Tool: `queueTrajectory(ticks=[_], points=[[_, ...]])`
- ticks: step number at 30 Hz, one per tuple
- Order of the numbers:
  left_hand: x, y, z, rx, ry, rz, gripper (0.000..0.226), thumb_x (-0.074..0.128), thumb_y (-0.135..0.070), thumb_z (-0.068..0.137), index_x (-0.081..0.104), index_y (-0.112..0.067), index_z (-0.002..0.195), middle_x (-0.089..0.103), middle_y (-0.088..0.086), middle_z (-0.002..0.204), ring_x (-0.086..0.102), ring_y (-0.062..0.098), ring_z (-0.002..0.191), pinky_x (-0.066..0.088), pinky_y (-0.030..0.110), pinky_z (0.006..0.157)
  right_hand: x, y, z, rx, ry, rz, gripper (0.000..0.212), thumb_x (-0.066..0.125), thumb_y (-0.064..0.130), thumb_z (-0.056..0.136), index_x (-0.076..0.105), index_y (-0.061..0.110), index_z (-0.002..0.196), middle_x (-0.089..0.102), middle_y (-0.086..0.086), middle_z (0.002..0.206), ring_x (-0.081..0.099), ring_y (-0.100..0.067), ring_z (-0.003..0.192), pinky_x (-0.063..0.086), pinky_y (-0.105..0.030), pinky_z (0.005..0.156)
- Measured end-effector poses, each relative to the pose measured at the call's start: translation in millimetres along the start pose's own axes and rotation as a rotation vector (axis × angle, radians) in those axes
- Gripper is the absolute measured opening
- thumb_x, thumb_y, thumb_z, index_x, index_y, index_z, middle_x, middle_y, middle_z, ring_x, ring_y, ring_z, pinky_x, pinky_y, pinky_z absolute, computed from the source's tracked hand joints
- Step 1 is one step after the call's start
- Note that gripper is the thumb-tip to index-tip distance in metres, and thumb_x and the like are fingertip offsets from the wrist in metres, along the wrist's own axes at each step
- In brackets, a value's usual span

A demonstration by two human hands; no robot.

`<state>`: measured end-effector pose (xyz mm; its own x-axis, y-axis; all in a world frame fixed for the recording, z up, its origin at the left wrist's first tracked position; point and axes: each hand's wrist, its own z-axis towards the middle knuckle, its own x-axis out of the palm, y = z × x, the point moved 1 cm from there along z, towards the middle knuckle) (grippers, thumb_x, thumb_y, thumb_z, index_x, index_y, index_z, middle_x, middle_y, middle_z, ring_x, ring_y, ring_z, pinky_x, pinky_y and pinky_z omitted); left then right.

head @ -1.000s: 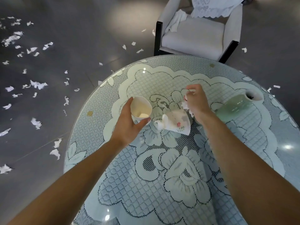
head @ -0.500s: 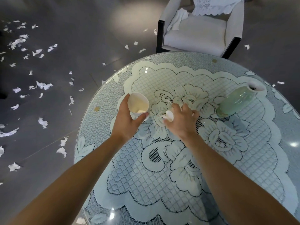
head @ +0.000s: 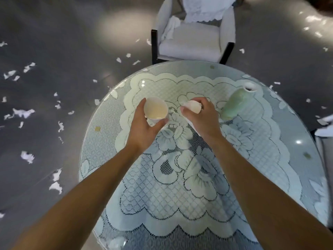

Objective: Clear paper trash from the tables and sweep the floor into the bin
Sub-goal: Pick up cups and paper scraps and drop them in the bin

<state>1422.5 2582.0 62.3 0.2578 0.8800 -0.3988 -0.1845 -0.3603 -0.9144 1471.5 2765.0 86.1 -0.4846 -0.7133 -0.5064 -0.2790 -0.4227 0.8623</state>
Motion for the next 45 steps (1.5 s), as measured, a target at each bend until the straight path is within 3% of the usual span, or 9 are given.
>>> queueTrajectory(ticks=[5,10,14,17,20,29,34,38,45], points=[[16.4,-19.4,-15.7,0.097,0.168,0.017,0.088,0.068,-0.063,0.068,0.029,-0.032,0.141,0.039,-0.026,0.126,0.042,-0.013,0.108,0.036,0.007,0.087,-45.6,-5.9,-33.1,0.091,-0.087,0.118,0.022,0.075,0.029,0.077,0.056,0.031,0.087,0.060,0.015,0.080,0.055,0.015,0.062,0.040,-0.003,0.050],[60.1,-44.2,-43.4,0.143,0.346,0.028,0.092,0.073,-0.056,0.069,0.029,-0.025,0.144,0.042,-0.012,0.133,0.046,0.010,0.119,0.044,0.029,0.096,-101.1,-33.6,-80.6,0.229,-0.192,0.160,0.028,0.073,0.034,0.078,0.059,0.024,0.100,0.063,0.014,0.088,0.058,0.003,0.078,0.042,-0.015,0.060],[121.6,-80.1,-76.5,0.218,0.482,0.034,0.082,0.080,-0.035,0.075,0.032,-0.025,0.141,0.042,-0.015,0.125,0.047,0.013,0.116,0.044,0.018,0.089,-164.8,-63.6,-131.5,0.313,-0.360,0.261,0.025,0.075,0.034,0.076,0.059,0.030,0.094,0.064,0.015,0.087,0.059,0.001,0.079,0.043,-0.015,0.061],[177.0,-113.9,-117.3,0.313,0.610,0.039,0.080,0.080,-0.035,0.075,0.034,-0.023,0.140,0.045,-0.008,0.131,0.047,0.015,0.118,0.043,0.028,0.094,-222.1,-92.5,-181.2,0.375,-0.503,0.298,0.026,0.076,0.035,0.075,0.061,0.028,0.094,0.064,0.015,0.081,0.061,-0.004,0.077,0.047,-0.020,0.065],[233.0,-149.9,-174.2,0.431,0.720,0.047,0.083,0.079,-0.036,0.075,0.034,-0.020,0.142,0.046,-0.001,0.138,0.047,0.017,0.120,0.043,0.033,0.098,-281.3,-127.0,-242.4,0.424,-0.635,0.321,0.024,0.076,0.034,0.074,0.062,0.025,0.092,0.067,0.011,0.082,0.065,-0.011,0.080,0.055,-0.032,0.072],[391.7,-225.8,-407.7,0.558,1.101,-0.010,0.084,0.077,-0.040,0.077,0.028,-0.023,0.143,0.046,-0.019,0.127,0.049,0.008,0.115,0.043,0.029,0.095,-442.0,-226.3,-472.4,0.581,-0.941,0.385,0.026,0.071,0.040,0.070,0.060,0.032,0.092,0.067,0.013,0.085,0.065,-0.006,0.079,0.050,-0.024,0.066],[473.0,-262.9,-529.0,0.576,1.257,-0.035,0.091,0.072,-0.048,0.069,0.028,-0.022,0.144,0.039,-0.009,0.139,0.044,0.014,0.126,0.040,0.040,0.105,-513.3,-276.9,-589.0,0.698,-1.121,0.452,0.025,0.070,0.041,0.067,0.059,0.031,0.087,0.065,0.011,0.080,0.065,-0.009,0.071,0.054,-0.027,0.058],[538.8,-292.2,-602.1,0.685,1.389,0.006,0.087,0.072,-0.051,0.072,0.028,-0.026,0.143,0.041,-0.013,0.135,0.046,0.014,0.123,0.043,0.039,0.102,-567.9,-313.6,-654.1,0.727,-1.279,0.515,0.021,0.071,0.032,0.070,0.058,0.027,0.086,0.064,0.005,0.081,0.061,-0.002,0.056,0.046,-0.017,0.043],[694.4,-361.2,-704.6,0.802,1.503,-0.005,0.085,0.075,-0.041,0.076,0.028,-0.022,0.145,0.045,-0.002,0.139,0.046,0.019,0.124,0.041,0.042,0.104,-691.9,-398.8,-721.7,0.822,-1.444,0.488,0.032,0.067,0.041,0.060,0.058,0.028,0.089,0.064,0.006,0.082,0.063,-0.011,0.069,0.048,-0.024,0.053]])
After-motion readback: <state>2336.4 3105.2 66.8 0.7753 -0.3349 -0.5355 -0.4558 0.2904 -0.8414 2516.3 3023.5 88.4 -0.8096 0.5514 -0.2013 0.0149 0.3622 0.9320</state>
